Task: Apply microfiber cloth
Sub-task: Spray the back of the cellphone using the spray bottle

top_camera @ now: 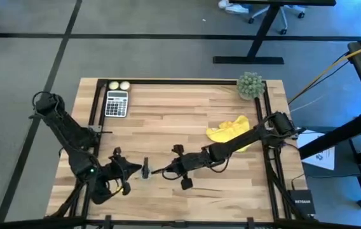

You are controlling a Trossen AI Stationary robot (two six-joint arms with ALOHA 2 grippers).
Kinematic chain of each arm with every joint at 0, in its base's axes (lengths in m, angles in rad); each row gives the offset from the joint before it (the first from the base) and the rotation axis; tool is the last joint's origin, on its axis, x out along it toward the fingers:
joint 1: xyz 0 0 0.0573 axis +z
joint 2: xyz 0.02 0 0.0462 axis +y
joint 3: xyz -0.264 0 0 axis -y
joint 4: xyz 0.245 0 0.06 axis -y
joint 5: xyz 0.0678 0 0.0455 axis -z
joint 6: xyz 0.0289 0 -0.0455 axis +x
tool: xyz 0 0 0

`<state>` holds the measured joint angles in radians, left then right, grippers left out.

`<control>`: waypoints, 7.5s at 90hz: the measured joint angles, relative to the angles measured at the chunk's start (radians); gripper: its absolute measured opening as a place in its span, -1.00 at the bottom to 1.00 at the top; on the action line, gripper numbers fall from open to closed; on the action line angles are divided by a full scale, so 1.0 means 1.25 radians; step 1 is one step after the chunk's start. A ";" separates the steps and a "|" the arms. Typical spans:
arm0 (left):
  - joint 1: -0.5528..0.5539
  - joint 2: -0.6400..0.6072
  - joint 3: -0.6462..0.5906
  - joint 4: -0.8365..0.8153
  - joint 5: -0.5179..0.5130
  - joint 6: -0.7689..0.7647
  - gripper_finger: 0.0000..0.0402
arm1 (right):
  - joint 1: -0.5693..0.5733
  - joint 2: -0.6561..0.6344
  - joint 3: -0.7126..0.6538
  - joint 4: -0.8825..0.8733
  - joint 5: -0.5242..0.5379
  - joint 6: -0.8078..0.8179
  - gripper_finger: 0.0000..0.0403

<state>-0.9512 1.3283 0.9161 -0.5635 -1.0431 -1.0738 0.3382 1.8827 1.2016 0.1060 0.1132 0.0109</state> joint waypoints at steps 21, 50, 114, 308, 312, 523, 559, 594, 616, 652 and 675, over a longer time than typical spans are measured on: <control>-0.009 -0.005 0.000 -0.004 0.044 0.052 -1.00 | -0.010 -0.042 0.001 -0.004 0.008 -0.016 -0.98; -0.004 -0.038 0.000 -0.072 0.087 0.027 -1.00 | -0.016 -0.050 0.000 -0.054 0.043 -0.016 -0.96; -0.029 -0.129 0.000 -0.206 0.112 -0.081 -1.00 | -0.022 0.015 0.000 0.014 0.021 -0.011 -0.97; -0.083 -0.230 -0.050 -0.146 0.151 0.137 0.29 | -0.066 0.022 0.000 0.145 0.063 0.175 -0.97; -0.079 -0.230 -0.050 -0.151 0.145 0.143 0.31 | -0.066 0.022 0.000 0.148 0.063 0.186 -0.97; -0.056 -0.214 -0.179 0.173 -0.029 0.301 0.90 | -0.067 0.022 0.001 0.049 0.062 0.128 -0.97; 0.041 -0.191 -0.180 0.312 0.051 0.468 0.90 | -0.066 0.022 0.001 0.047 0.054 0.127 -0.97; 0.046 -0.139 -0.180 0.356 0.070 0.480 0.90 | -0.081 0.022 0.022 0.204 0.067 0.072 -0.97; 0.046 -0.139 -0.180 0.360 0.074 0.472 0.90 | -0.136 0.022 0.101 0.203 0.102 0.023 -0.97; 0.046 -0.139 -0.180 0.362 0.075 0.468 0.90 | -0.176 0.141 0.158 0.286 0.043 0.079 -0.97; 0.051 -0.139 -0.180 0.360 0.075 0.467 0.90 | -0.177 0.159 0.183 0.289 0.041 0.133 -0.97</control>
<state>-0.8879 1.1549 0.6910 -0.1139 -0.9491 -0.4896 0.1173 2.0815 1.4303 0.4677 0.1642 0.1778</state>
